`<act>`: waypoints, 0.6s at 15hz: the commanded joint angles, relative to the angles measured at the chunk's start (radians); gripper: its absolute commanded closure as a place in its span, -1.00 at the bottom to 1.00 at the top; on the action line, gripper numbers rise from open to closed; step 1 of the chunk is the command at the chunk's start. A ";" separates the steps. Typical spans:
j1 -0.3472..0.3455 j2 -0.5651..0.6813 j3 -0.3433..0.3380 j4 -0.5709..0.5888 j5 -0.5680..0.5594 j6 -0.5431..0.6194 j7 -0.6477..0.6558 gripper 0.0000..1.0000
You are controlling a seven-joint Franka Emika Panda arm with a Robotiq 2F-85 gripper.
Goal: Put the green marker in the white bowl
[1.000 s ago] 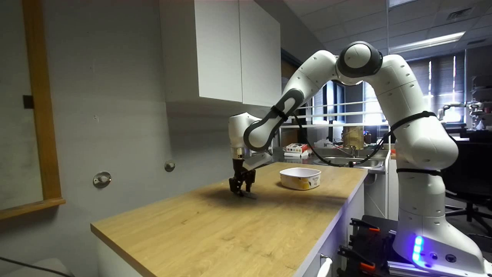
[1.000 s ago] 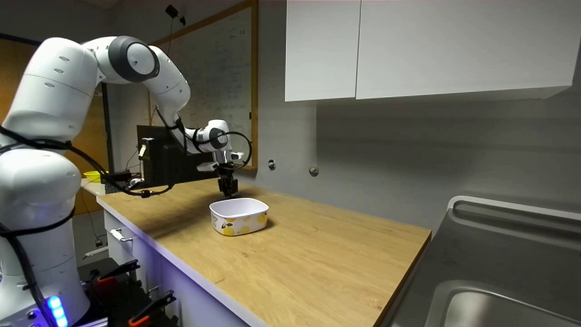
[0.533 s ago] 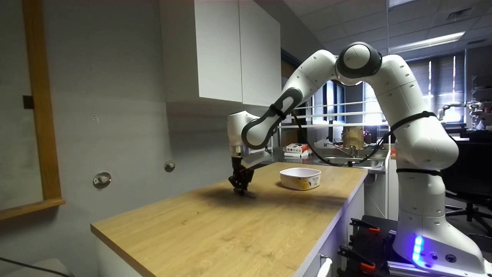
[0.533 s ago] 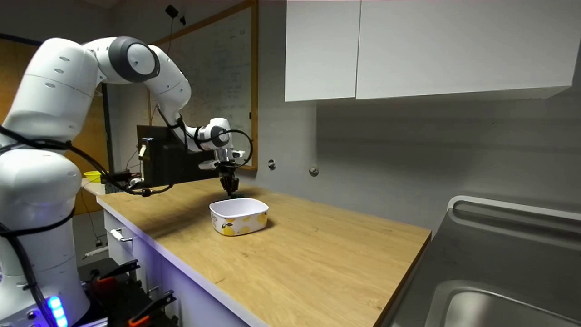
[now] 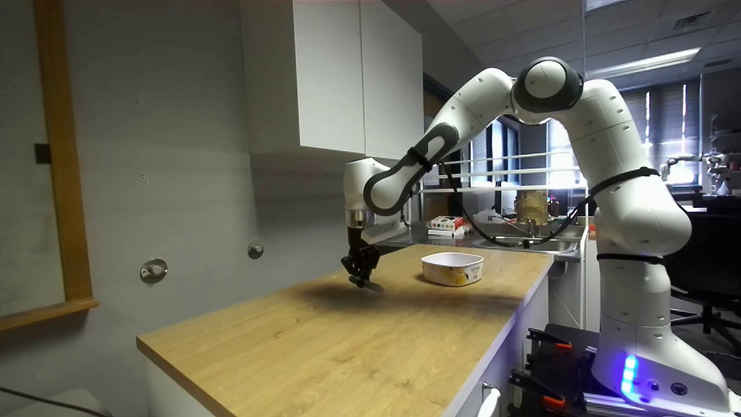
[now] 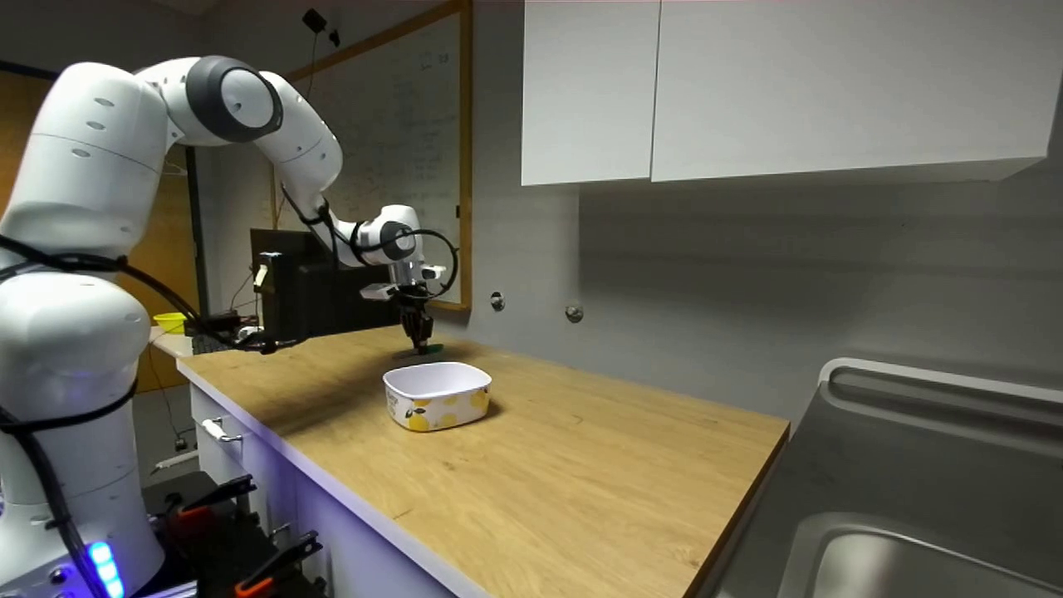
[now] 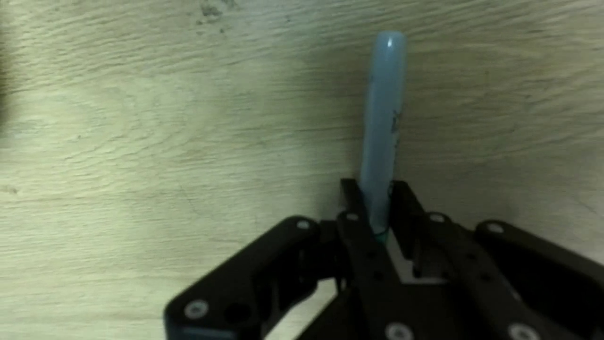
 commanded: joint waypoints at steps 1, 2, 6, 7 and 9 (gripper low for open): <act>-0.006 -0.130 -0.003 -0.088 0.050 0.031 -0.016 0.85; -0.012 -0.165 -0.003 -0.109 0.059 0.041 -0.017 0.85; -0.044 -0.285 0.000 -0.194 0.091 0.074 -0.026 0.85; -0.054 -0.313 0.000 -0.218 0.099 0.084 -0.028 0.85; -0.074 -0.360 0.000 -0.267 0.110 0.103 -0.034 0.85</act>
